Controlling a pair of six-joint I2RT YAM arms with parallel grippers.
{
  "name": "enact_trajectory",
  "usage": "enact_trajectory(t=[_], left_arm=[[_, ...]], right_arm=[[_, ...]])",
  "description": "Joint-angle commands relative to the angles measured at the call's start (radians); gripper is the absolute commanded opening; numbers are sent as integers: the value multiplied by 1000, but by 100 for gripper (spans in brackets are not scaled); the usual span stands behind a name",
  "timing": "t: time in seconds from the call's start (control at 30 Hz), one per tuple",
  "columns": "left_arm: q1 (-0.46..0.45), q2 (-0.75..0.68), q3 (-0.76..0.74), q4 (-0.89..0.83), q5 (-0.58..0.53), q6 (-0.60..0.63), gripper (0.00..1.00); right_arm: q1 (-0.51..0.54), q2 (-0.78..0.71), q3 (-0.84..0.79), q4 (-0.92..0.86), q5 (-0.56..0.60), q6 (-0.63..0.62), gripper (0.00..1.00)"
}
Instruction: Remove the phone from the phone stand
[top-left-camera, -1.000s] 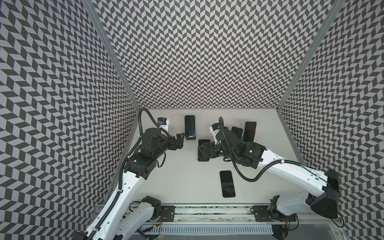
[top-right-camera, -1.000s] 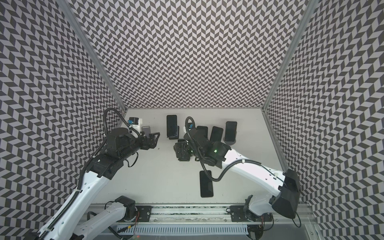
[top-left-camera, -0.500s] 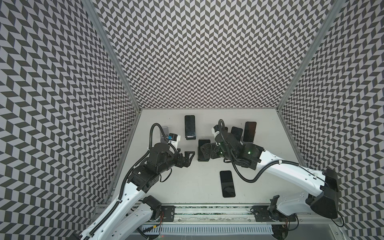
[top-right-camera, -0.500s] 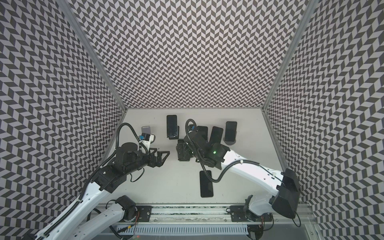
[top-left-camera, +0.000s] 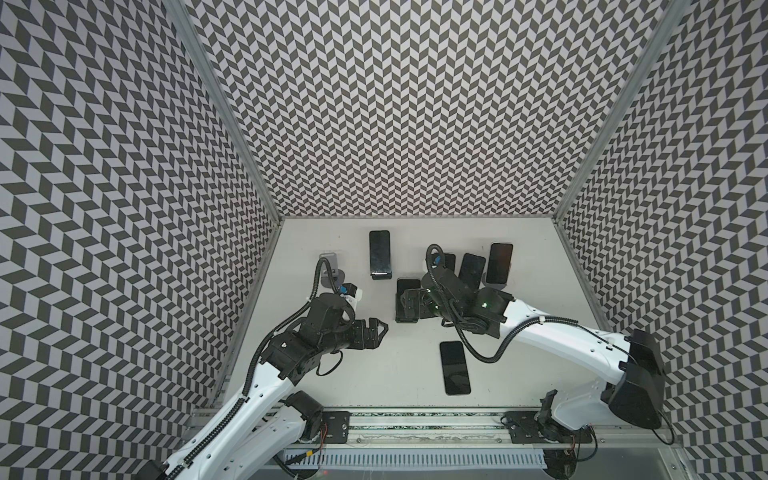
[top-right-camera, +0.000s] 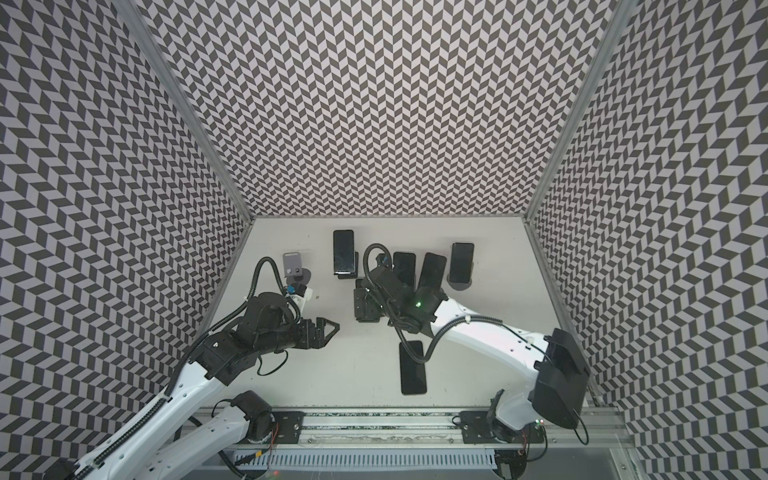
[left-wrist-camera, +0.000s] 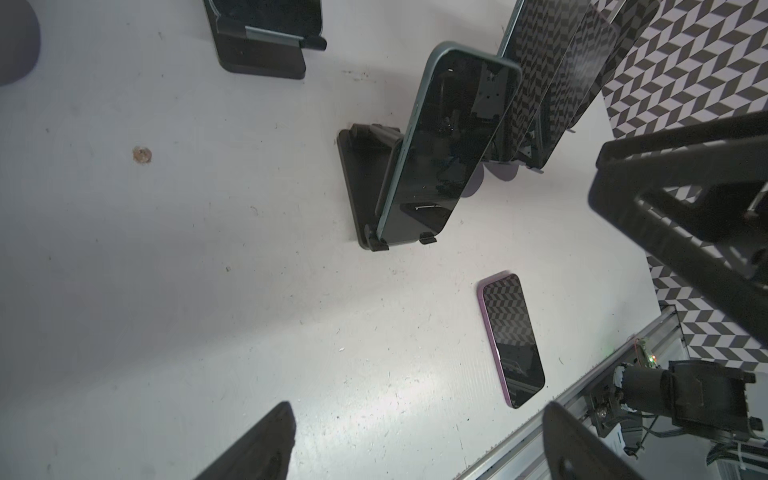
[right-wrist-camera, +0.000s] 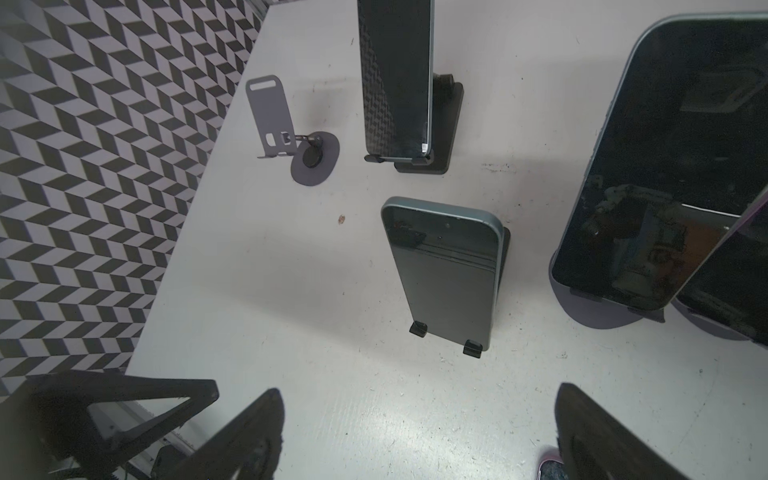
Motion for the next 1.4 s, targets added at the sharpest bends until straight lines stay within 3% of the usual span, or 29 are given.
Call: enact_trajectory(t=[0.0,0.53,0.97,1.37], left_arm=[[-5,-32,1,-36,3,11,93],[-3,-72,-63,-1,31,-15,96],[-3,-58,-80,18,26,-31,96],[33,-22,-98,63,105,-1,97]], right_arm=[[-1,36,53,23,31,58,99],[-1,194,131,-27,150,141,97],[-1,254,169,-23,155,126,95],[-1,347,242,-36,175,115,95]])
